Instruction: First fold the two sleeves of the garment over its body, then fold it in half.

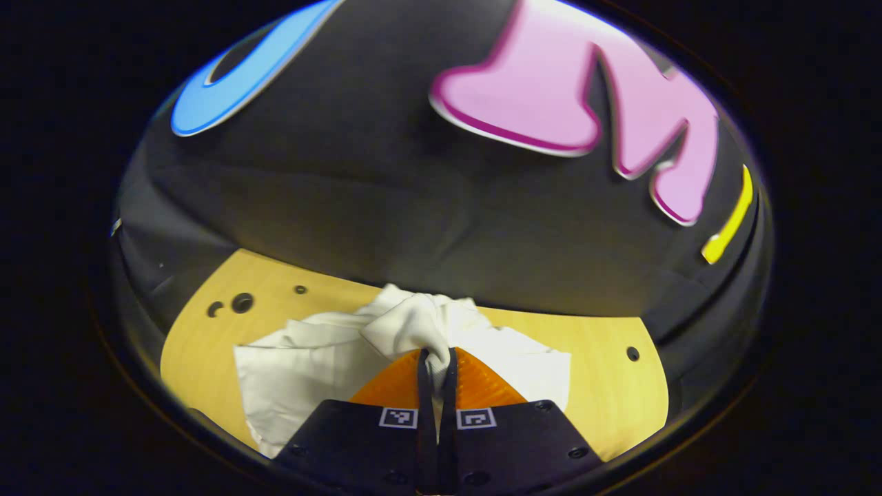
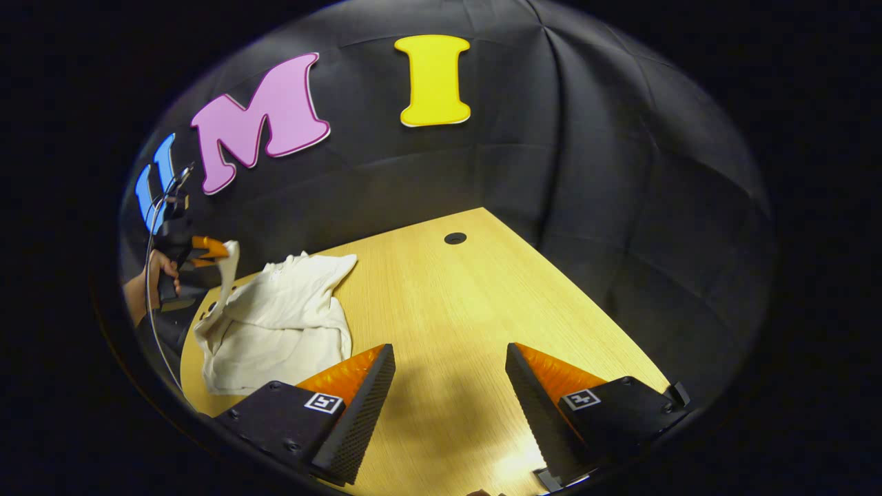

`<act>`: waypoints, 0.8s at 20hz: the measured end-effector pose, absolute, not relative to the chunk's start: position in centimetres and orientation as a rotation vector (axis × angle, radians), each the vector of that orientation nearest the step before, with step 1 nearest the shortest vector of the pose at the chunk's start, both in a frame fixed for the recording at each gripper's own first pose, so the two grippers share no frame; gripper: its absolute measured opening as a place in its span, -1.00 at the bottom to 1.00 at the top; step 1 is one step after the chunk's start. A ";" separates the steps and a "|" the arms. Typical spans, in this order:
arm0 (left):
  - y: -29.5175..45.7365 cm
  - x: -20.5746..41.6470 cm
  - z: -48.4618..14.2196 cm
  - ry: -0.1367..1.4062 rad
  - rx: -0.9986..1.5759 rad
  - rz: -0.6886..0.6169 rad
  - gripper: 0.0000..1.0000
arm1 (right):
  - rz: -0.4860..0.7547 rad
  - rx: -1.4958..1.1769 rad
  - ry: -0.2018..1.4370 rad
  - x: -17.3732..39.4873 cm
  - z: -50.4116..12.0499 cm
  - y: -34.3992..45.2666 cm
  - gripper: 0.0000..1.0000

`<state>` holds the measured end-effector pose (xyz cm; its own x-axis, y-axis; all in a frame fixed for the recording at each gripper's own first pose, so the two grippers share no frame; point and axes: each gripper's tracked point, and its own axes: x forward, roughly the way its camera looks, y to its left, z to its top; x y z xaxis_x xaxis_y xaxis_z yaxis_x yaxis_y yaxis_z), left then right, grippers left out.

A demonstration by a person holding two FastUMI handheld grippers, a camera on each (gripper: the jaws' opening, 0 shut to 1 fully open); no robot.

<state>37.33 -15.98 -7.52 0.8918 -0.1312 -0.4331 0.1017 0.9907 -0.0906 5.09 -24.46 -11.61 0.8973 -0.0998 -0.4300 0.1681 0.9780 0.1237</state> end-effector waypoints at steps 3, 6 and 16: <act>-20.6 37.6 -9.5 0.475 -0.071 -0.187 -0.88 | -0.118 0.178 0.447 4.5 -12.3 -23.4 0.98; -24.0 37.3 -12.0 0.502 -0.060 -0.241 -0.86 | -0.092 0.175 0.462 4.2 -13.1 -22.5 0.98; -29.3 35.1 -13.7 0.557 -0.074 -0.361 0.35 | 0.002 0.163 0.454 5.3 -12.9 -18.4 0.97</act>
<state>35.07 -29.33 -13.67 0.7875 -0.3548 -0.5039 0.3150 0.9345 -0.1656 5.28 -18.38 -12.89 0.8991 0.0383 -0.4360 0.0342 0.9870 0.1572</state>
